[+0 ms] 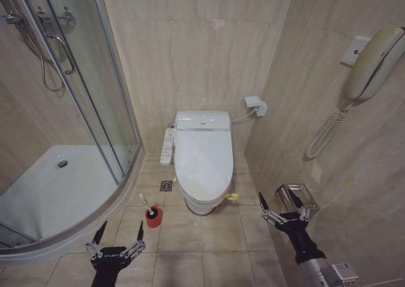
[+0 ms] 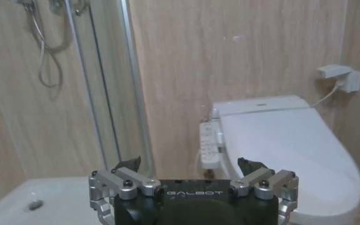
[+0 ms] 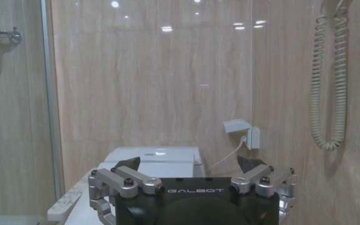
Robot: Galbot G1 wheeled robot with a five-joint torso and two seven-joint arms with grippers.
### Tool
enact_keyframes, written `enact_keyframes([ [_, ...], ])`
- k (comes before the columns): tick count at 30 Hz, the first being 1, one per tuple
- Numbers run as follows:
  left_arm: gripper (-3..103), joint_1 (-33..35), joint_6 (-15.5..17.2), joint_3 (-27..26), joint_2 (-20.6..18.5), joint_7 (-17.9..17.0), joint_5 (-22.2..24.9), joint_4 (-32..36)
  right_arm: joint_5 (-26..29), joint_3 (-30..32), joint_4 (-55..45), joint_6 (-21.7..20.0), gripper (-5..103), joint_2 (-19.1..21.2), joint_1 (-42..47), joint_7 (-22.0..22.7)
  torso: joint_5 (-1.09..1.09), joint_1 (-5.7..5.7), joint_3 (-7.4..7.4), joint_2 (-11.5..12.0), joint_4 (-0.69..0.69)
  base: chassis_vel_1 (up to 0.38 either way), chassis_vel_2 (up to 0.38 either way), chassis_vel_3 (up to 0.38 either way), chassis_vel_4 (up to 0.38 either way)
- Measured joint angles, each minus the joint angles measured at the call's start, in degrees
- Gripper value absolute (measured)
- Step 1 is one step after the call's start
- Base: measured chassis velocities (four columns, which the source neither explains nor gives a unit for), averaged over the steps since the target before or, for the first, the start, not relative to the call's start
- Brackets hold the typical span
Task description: Open the toilet lid, clean the toilet bowl with a toilet brush, close the toilet lid, and flush.
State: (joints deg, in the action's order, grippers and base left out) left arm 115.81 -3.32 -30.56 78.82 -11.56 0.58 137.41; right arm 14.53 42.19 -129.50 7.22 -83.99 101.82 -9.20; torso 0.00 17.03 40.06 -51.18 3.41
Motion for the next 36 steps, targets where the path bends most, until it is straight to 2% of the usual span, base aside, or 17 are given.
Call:
enact_keyframes([
  [5, 100, 0.1, -2.2, -0.8, -0.1, -0.2, 1.5, -0.6, 0.0, 0.0, 0.0, 0.0, 100, 0.0, 0.0, 0.0, 0.0, 0.0, 0.0, 0.0, 0.0, 0.0, 0.0, 0.0, 0.0],
  [11, 100, 0.1, -3.1, -1.1, 0.0, 0.7, 3.0, -0.6, 0.0, 0.0, 0.0, 0.0, 100, 0.0, 0.0, 0.0, 0.0, 0.0, 0.0, 0.0, 0.0, 0.0, 0.0, 0.0, 0.0],
  [31, 100, 1.3, -2.7, -0.6, 0.2, 2.8, 3.0, 1.6, 0.0, 0.0, 0.0, 0.0, 100, 0.0, 0.0, 0.0, 0.0, 0.0, 0.0, 0.0, 0.0, 0.0, 0.0, 0.0, 0.0],
  [36, 100, 1.4, -1.6, -0.6, 0.3, 3.9, 2.1, 2.1, 0.0, 0.0, 0.0, 0.0, 100, 0.0, 0.0, 0.0, 0.0, 0.0, 0.0, 0.0, 0.0, 0.0, 0.0, 0.0, 0.0],
])
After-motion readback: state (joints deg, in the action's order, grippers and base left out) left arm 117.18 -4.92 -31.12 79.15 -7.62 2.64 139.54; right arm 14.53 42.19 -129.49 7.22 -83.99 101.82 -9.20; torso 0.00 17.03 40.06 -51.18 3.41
